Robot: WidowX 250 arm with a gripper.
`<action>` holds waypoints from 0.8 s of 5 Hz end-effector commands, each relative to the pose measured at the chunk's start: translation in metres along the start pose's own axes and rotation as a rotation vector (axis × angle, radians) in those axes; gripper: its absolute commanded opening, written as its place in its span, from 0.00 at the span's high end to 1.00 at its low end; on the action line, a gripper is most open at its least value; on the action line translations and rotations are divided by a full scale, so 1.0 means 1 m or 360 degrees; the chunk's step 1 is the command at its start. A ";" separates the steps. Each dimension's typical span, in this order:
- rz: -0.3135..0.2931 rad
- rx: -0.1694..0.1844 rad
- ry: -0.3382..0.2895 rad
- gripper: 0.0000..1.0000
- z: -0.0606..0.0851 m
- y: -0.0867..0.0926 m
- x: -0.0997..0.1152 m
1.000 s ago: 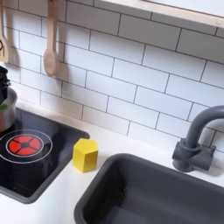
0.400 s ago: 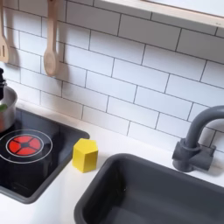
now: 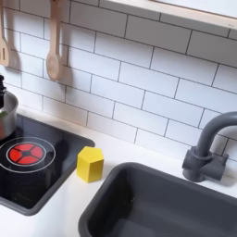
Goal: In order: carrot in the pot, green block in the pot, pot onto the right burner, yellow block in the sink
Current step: 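Take the green block off the right burner and put it in the pot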
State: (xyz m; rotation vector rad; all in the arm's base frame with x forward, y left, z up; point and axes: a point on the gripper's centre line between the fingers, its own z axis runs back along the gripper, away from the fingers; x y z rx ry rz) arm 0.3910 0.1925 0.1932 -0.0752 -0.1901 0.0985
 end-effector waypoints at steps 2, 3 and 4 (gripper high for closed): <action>-0.0018 -0.0006 0.0008 0.00 -0.002 -0.002 -0.001; -0.0030 -0.0008 0.0012 0.00 -0.003 -0.002 -0.002; -0.0043 -0.0008 0.0009 0.00 -0.003 -0.002 -0.003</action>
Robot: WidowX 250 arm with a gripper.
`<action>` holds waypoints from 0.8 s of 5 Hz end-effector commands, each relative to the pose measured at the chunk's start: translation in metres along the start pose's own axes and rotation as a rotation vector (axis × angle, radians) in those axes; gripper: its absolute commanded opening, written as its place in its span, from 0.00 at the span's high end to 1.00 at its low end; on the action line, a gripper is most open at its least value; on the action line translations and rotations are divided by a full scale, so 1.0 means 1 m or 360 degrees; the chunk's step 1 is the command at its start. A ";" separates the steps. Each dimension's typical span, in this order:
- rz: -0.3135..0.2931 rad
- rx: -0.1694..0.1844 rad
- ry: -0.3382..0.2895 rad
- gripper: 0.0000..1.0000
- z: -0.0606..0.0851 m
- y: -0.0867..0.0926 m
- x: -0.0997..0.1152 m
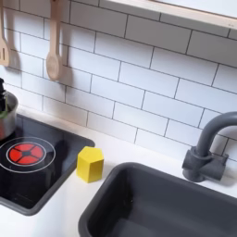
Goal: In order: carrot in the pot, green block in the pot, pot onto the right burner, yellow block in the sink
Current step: 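Take the green block off the right burner and put it in the pot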
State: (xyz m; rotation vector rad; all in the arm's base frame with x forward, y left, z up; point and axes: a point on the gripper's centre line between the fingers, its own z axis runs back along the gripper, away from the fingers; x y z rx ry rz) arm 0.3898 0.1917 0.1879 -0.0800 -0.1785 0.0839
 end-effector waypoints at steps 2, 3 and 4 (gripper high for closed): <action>-0.0071 -0.0010 -0.0066 0.00 0.019 -0.011 0.002; -0.0094 -0.0039 0.0015 0.00 0.010 -0.015 -0.003; -0.0184 -0.0055 0.0066 0.00 0.013 -0.022 -0.004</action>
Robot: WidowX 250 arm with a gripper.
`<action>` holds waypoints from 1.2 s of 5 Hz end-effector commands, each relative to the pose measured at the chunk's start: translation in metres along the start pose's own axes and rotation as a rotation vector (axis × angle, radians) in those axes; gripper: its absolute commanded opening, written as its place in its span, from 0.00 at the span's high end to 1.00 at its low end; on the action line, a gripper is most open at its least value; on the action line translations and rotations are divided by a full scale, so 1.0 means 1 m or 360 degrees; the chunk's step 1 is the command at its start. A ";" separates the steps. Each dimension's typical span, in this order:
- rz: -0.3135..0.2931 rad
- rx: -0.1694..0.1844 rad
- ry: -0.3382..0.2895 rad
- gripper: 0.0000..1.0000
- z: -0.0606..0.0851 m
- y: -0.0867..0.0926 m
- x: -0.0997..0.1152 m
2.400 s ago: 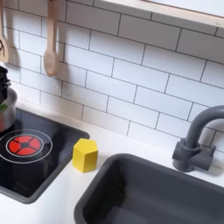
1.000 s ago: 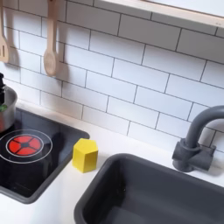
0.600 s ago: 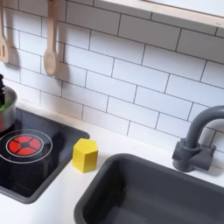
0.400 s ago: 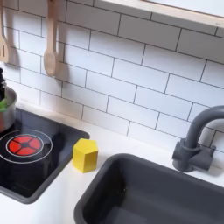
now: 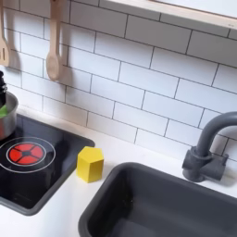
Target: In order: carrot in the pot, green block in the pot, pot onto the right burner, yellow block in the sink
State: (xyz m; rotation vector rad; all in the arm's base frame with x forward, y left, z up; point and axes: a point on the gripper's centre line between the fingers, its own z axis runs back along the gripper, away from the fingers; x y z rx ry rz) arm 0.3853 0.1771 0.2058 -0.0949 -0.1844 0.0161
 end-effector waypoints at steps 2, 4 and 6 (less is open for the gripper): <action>-0.0142 -0.0031 0.0128 0.00 -0.009 -0.012 0.001; -0.0185 -0.0005 0.0142 0.00 -0.016 -0.012 0.000; -0.0199 -0.0001 0.0189 0.00 -0.034 -0.007 -0.005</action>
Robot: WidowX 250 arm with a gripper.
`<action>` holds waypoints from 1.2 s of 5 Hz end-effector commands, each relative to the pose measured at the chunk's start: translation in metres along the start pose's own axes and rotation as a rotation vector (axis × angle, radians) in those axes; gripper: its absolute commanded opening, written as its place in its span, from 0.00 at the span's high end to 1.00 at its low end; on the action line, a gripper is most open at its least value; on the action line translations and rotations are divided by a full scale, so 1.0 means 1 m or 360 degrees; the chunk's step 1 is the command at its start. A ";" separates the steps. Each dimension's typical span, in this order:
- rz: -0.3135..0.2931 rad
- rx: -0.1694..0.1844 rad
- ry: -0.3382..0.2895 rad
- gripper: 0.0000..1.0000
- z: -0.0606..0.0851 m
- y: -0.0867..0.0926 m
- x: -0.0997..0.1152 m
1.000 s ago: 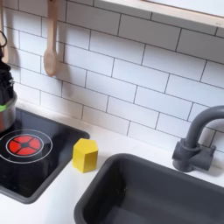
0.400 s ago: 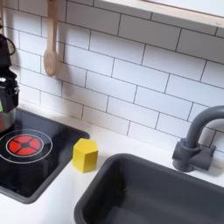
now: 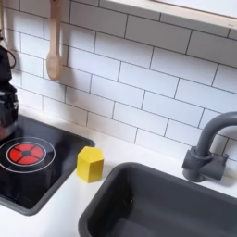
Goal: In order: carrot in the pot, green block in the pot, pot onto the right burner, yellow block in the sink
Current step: 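Move the pot onto the right burner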
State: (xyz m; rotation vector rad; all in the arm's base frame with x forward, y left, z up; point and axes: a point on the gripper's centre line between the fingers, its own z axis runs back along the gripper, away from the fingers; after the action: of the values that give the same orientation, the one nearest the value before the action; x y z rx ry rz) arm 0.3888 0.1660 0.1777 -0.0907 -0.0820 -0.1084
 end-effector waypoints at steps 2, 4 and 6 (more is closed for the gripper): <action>-0.0012 0.0018 -0.0012 1.00 -0.002 0.000 -0.003; -0.0024 0.0014 -0.0012 1.00 -0.004 -0.001 -0.002; -0.0031 0.0012 0.0000 1.00 -0.003 -0.002 -0.003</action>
State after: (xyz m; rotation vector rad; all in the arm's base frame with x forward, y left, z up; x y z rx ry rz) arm 0.3853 0.1634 0.1737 -0.0831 -0.0806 -0.1264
